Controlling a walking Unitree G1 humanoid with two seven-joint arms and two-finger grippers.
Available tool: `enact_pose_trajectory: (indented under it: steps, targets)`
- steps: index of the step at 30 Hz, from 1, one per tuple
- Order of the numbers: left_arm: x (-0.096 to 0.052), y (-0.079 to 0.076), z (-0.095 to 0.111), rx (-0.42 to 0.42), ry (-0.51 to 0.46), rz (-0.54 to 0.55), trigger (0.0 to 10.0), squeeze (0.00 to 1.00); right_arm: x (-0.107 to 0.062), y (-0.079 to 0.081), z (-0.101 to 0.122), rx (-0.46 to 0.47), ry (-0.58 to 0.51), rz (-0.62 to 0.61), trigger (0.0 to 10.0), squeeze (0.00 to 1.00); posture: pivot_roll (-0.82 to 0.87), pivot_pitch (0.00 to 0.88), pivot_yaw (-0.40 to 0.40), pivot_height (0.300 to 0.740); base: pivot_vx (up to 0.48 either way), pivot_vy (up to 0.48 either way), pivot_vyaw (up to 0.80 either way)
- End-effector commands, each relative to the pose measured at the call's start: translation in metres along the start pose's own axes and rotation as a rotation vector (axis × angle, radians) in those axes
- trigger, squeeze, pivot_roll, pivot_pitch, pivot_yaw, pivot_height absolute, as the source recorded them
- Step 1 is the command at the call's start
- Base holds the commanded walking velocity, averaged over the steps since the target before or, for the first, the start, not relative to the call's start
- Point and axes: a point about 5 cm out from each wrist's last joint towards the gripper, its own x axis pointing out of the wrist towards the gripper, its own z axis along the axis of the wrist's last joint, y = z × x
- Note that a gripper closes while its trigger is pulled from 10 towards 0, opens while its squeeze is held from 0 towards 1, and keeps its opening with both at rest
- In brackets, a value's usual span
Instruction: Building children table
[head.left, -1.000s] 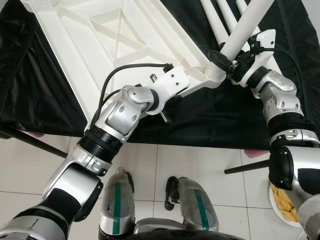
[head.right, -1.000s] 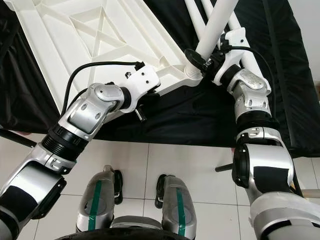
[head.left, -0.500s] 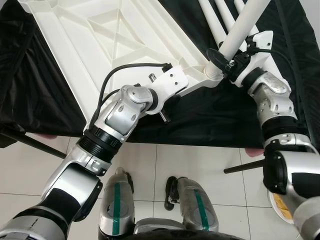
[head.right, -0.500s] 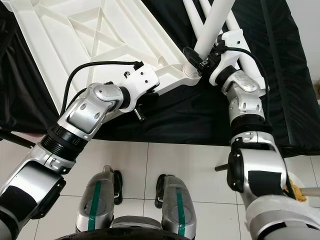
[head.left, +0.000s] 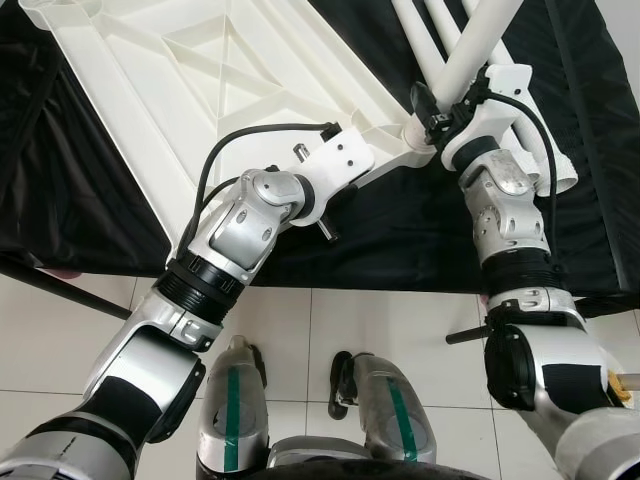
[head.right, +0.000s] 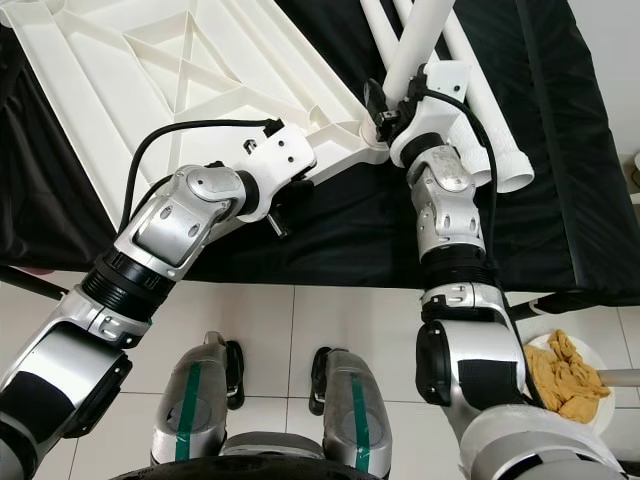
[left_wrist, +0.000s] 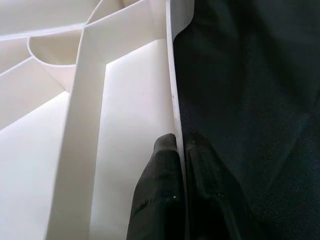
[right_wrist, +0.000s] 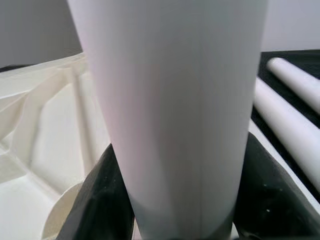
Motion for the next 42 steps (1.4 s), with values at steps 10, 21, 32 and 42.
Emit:
enact_pose_trajectory:
  steps: [10, 21, 32, 42]
  targets:
    - [-0.001, -0.003, 0.007, 0.03, -0.019, -0.003, 10.0, 0.0, -0.014, 0.012, -0.01, 0.03, 0.039, -0.418, 10.0, 0.0, 0.06, 0.045, -0.048, 0.74, 0.0, 0.0, 0.0]
    - [0.0, -0.003, 0.006, 0.032, -0.018, 0.0, 10.0, 0.0, -0.017, 0.012, -0.012, 0.008, 0.073, -0.429, 10.0, 0.11, 0.06, 0.028, -0.055, 0.74, 0.0, 0.0, 0.0]
    - [0.002, -0.004, 0.008, 0.037, -0.024, -0.003, 10.0, 0.0, -0.017, 0.01, -0.011, 0.008, 0.07, -0.396, 10.0, 1.0, 0.06, 0.005, -0.056, 0.74, 0.0, 0.0, 0.0]
    - [0.003, -0.005, 0.008, 0.041, -0.027, -0.01, 10.0, 0.0, -0.008, 0.006, -0.011, 0.016, 0.084, -0.143, 10.0, 0.0, 0.05, 0.0, -0.053, 0.74, 0.0, 0.0, 0.0]
